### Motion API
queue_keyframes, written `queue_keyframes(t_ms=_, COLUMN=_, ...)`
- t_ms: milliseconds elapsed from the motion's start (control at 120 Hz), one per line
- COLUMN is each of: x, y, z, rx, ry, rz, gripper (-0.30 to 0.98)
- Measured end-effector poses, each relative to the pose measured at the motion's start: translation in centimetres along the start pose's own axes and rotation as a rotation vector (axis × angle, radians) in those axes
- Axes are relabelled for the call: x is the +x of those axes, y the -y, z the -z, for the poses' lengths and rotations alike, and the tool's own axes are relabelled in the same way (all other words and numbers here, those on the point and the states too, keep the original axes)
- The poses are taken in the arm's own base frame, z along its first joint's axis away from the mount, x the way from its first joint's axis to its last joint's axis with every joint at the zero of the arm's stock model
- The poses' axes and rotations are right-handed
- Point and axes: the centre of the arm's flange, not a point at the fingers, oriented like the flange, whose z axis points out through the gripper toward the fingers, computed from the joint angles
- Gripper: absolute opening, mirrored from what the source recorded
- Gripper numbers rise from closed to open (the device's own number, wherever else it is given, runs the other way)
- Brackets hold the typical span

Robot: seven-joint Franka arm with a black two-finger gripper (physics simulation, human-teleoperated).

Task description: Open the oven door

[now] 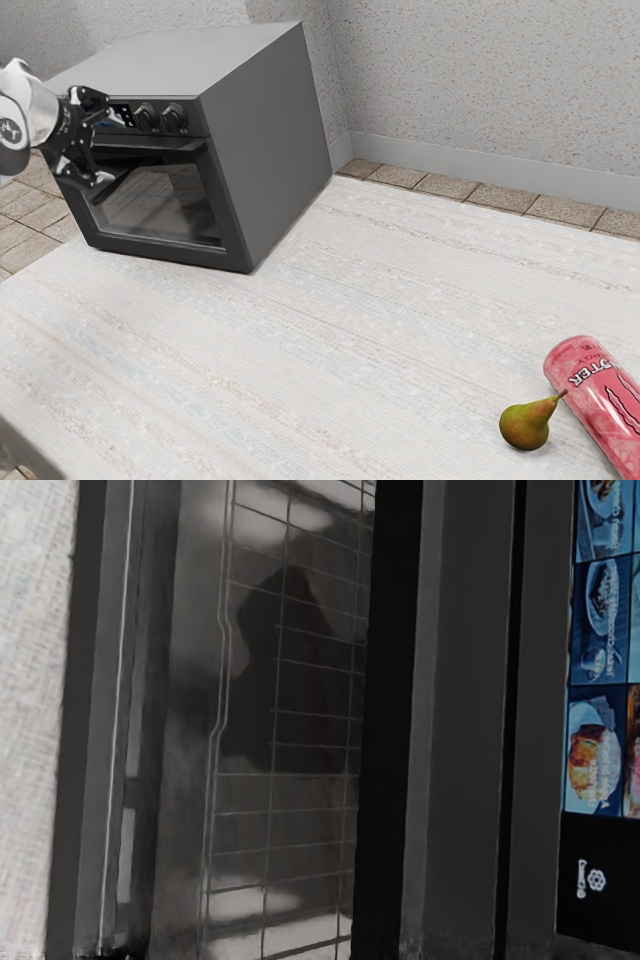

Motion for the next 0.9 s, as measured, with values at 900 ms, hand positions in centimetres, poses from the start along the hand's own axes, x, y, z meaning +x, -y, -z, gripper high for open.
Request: queue_keyframes(t_ms=900, x=1.4, y=2.8, z=-3.5, rx=0.055, ry=0.007, rz=0.207, gripper=0.68)
